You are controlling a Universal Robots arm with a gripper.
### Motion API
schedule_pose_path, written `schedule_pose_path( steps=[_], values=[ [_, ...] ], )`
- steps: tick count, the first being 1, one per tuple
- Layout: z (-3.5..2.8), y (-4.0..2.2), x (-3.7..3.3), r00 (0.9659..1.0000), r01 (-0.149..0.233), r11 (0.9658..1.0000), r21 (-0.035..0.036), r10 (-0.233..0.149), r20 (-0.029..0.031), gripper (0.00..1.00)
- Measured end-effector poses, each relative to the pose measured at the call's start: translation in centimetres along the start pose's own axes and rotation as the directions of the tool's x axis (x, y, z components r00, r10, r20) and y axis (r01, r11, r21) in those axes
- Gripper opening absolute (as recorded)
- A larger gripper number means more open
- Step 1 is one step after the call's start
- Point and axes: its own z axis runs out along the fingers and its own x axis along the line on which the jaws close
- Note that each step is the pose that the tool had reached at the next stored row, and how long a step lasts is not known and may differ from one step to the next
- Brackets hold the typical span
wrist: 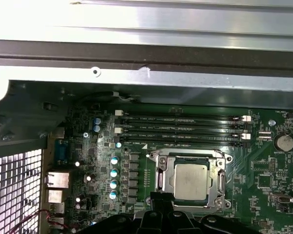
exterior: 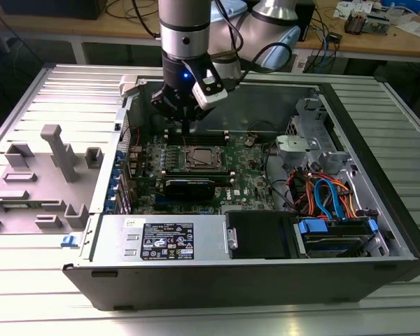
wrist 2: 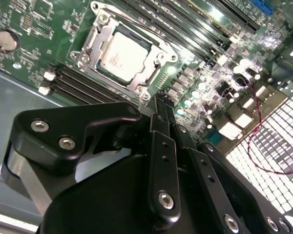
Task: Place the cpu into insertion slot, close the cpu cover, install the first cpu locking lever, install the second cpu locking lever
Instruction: 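Install the first cpu locking lever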
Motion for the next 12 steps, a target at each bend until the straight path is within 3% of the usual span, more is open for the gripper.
schedule_pose_path(
  steps=[5, 12],
  values=[
    [0.0, 0.05, 1.0, 1.0, 0.002, 1.0, 0.0, -0.002, 0.0, 0.11],
    [0.0, 0.05, 1.16, 1.0, 0.002, 1.0, 0.0, -0.002, -0.0001, 0.11]
  ],
)
